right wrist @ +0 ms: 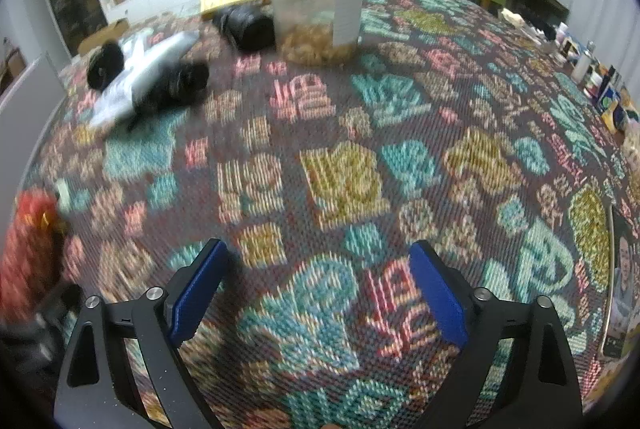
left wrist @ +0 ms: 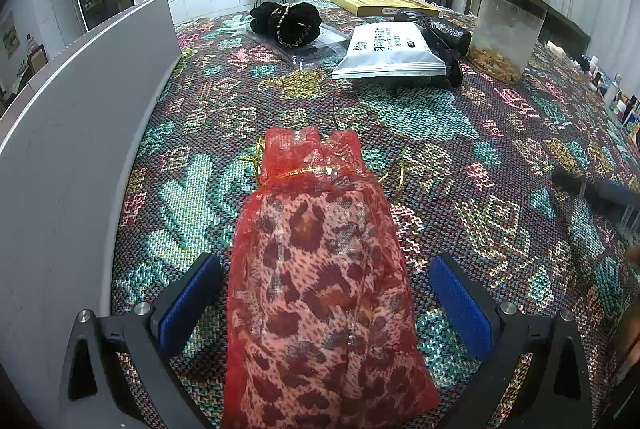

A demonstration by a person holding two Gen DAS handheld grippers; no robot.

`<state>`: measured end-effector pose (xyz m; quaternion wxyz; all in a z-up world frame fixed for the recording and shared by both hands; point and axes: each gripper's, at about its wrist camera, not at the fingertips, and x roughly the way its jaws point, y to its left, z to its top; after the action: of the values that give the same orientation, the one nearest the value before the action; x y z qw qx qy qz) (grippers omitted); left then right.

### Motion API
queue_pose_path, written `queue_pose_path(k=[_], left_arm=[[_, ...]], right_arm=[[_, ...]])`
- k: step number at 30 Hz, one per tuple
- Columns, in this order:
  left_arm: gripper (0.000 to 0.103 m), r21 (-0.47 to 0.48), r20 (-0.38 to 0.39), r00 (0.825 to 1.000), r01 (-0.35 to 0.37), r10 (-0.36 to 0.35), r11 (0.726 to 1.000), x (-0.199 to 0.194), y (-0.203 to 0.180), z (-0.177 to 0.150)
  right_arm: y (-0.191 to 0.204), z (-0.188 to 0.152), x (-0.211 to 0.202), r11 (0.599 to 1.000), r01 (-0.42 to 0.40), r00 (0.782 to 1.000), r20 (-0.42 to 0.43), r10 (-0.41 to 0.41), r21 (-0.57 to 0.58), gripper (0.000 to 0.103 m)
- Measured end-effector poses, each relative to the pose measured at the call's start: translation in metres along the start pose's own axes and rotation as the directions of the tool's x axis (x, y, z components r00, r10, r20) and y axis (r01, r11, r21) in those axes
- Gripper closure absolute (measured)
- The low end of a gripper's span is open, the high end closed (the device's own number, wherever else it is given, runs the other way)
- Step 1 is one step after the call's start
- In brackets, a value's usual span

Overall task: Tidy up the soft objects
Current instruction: 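Grasp the white wipes packet with the right tool while left tool holds the red bag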

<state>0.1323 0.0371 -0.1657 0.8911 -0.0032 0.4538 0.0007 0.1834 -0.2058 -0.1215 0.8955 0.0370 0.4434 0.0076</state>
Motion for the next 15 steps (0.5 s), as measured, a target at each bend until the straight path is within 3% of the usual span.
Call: queue_pose_path(k=[3,5,7,10,13,15], left_arm=[[0.000,0.000,0.000,1.000,0.000,0.000,1.000,0.000,0.000,0.000],[0.000,0.000,0.000,1.000,0.000,0.000,1.000,0.000,0.000,0.000],[0.000,-0.001,0.000,1.000,0.000,0.000,1.000,0.001,0.000,0.000],[0.000,-0.001,0.003,1.000,-0.006,0.006,1.000,-0.001,0.000,-0.001],[0.000,0.000,0.004,1.000,-0.009,0.009,1.000,-0.001,0.000,0.000],[0.000,-0.001,0.004,1.000,-0.006,0.006,1.000,-0.001,0.000,0.000]], right_arm=[[0.030,0.043,-0.009,0.992,-0.118,0.989,0.083,0.120,-0.034,0.009],[0.064,0.076,0.002,0.980,-0.176,0.981,0.061,0.183,-0.098,0.009],[0.097,0.102,0.027,0.966,-0.218,0.976,-0.016,0.218,-0.136,0.009],[0.133,0.124,0.073,0.966,-0.223,0.969,-0.141,0.204,-0.132,0.009],[0.156,0.130,0.107,0.969,-0.175,0.970,-0.197,0.140,-0.174,0.009],[0.162,0.126,0.109,0.957,-0.136,0.980,-0.176,0.092,-0.257,0.029]])
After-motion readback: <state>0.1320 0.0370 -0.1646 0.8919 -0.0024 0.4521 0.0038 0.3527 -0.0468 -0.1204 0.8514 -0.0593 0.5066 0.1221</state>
